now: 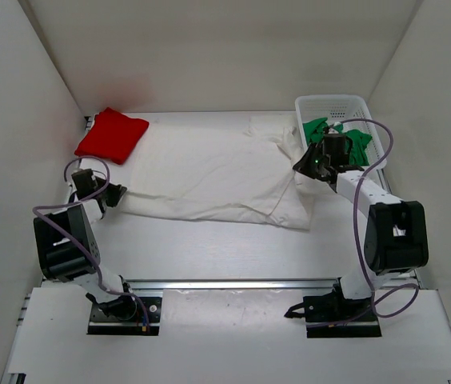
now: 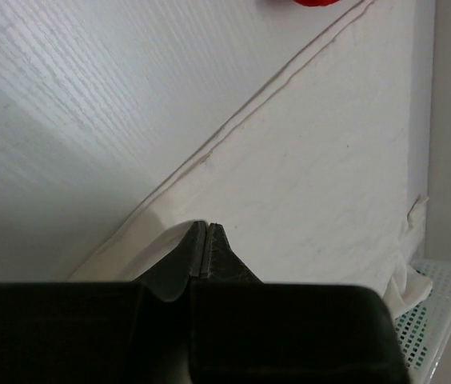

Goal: Fold and stack the t-shirts
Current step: Fold the flattened tshirt in 1/3 of the way

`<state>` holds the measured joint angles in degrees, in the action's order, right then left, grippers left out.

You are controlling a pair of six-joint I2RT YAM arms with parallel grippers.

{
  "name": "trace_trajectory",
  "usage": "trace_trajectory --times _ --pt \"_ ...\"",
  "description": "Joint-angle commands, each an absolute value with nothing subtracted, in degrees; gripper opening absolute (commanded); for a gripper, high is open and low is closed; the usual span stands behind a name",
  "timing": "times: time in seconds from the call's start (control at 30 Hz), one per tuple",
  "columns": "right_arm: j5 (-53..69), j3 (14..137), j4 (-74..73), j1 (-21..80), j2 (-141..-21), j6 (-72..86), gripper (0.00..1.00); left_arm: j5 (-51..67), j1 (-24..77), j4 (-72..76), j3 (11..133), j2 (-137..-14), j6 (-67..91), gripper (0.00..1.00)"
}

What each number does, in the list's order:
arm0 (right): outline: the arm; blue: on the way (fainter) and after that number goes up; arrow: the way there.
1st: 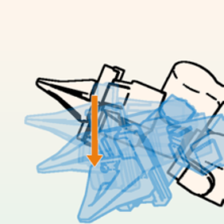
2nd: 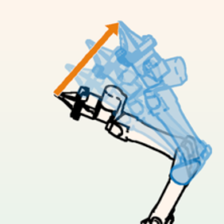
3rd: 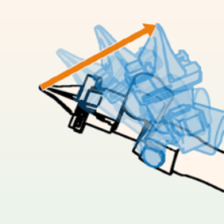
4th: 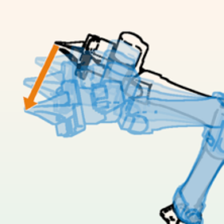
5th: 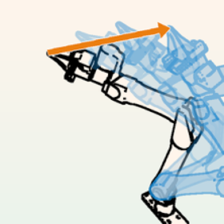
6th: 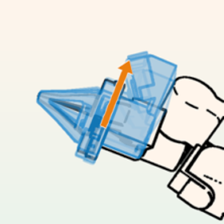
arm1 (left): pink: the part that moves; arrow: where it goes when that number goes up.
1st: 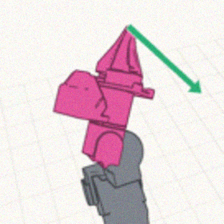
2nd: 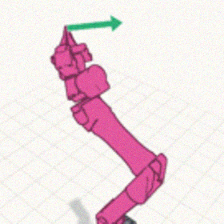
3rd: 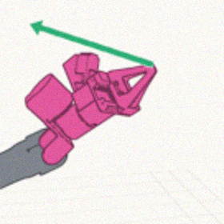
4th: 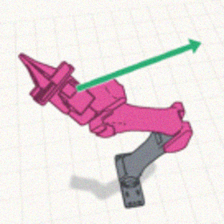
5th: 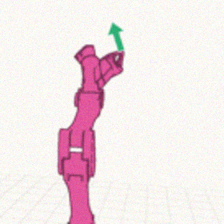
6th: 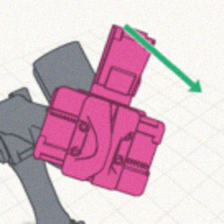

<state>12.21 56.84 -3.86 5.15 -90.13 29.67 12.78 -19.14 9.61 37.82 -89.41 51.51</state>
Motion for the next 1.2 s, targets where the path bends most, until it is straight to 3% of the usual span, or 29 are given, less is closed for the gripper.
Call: trace_trajectory --times 0.0,0.33,0.47,0.57,0.67,0.73,0.97,1.03,1.17 --pt "10.73 60.81 -2.02 4.05 -90.88 27.51 0.0 12.13 -18.55 10.9 41.82 -90.44 50.98 0.0" --pt "10.55 63.98 -0.8 4.13 -97.11 27.25 0.0 11.24 -17.22 12.13 45.53 -97.46 50.62 0.0" --pt "10.55 67.49 -1.05 4.66 -99.84 26.73 0.0 12.57 -18.1 13.88 45.0 -96.25 51.15 0.07" --pt "9.06 69.95 -2.37 5.53 -101.16 26.02 0.0 12.57 -17.05 12.67 46.31 -93.61 50.18 0.16" --pt "7.74 70.84 -3.08 5.89 -101.87 25.66 0.0 12.31 -18.1 11.34 45.62 -89.49 48.79 0.38" --pt "7.21 70.31 -3.08 5.8 -101.17 25.49 0.0 11.69 -19.33 10.63 43.86 -86.32 48.43 0.43" --pt "6.24 69.0 -3.08 7.29 -93.36 25.58 0.3 12.57 -22.85 9.58 26.66 -74.1 48.69 0.4" --pt "5.19 67.25 -2.81 8.34 -89.76 25.84 0.33 12.83 -23.2 9.75 24.1 -73.13 48.78 0.4" --pt "5.62 58.91 -0.36 12.03 -81.5 26.8 0.35 13.71 -22.59 12.91 22.59 -76.55 50.09 0.49"
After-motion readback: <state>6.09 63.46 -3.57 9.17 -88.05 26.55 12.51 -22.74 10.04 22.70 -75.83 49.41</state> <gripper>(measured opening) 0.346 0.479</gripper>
